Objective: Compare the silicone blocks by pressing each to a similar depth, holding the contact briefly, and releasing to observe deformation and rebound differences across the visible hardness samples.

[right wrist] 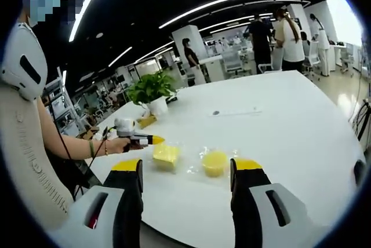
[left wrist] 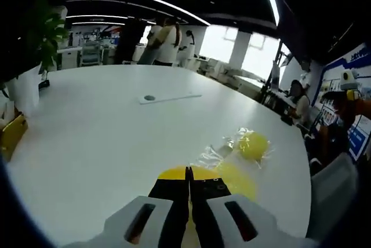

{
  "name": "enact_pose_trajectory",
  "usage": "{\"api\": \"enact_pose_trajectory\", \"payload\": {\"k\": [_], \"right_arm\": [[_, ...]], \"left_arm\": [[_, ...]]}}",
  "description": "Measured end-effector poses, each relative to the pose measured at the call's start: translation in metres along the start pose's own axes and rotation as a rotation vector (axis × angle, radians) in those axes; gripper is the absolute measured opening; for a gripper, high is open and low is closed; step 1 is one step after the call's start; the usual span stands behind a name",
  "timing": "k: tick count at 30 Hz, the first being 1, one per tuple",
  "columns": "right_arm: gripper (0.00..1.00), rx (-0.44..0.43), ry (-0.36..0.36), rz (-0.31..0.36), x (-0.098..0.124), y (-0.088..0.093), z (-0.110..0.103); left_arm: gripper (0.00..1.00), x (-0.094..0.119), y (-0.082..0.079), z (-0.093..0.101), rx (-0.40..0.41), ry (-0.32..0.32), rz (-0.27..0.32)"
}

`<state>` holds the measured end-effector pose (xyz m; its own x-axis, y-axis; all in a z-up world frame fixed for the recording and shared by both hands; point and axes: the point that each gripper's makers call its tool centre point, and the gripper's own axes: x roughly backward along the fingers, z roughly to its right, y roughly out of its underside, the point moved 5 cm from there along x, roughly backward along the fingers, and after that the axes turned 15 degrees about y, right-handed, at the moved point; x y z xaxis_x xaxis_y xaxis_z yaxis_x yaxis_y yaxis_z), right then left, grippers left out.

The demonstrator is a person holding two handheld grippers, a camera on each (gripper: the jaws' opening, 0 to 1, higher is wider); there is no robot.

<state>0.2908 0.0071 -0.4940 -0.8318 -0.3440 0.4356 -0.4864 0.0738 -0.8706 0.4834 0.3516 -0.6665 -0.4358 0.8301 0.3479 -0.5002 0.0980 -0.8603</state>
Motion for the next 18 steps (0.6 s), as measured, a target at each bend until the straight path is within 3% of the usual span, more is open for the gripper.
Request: {"api": "enact_pose_trajectory", "payload": {"k": [8,18], "right_arm": [[0.53,0.006,-0.01,-0.017,-0.008,0.002,-0.001],[0.5,0.025,-0.02,-0.025,-0.011,0.004,0.0]], "left_arm": [[0.0,-0.008,0.018,-0.011,-0.023,-0.014,-0.074],[0.0,-0.014,0.022,-0.014,-0.013,-0.02,-0.064]]}}
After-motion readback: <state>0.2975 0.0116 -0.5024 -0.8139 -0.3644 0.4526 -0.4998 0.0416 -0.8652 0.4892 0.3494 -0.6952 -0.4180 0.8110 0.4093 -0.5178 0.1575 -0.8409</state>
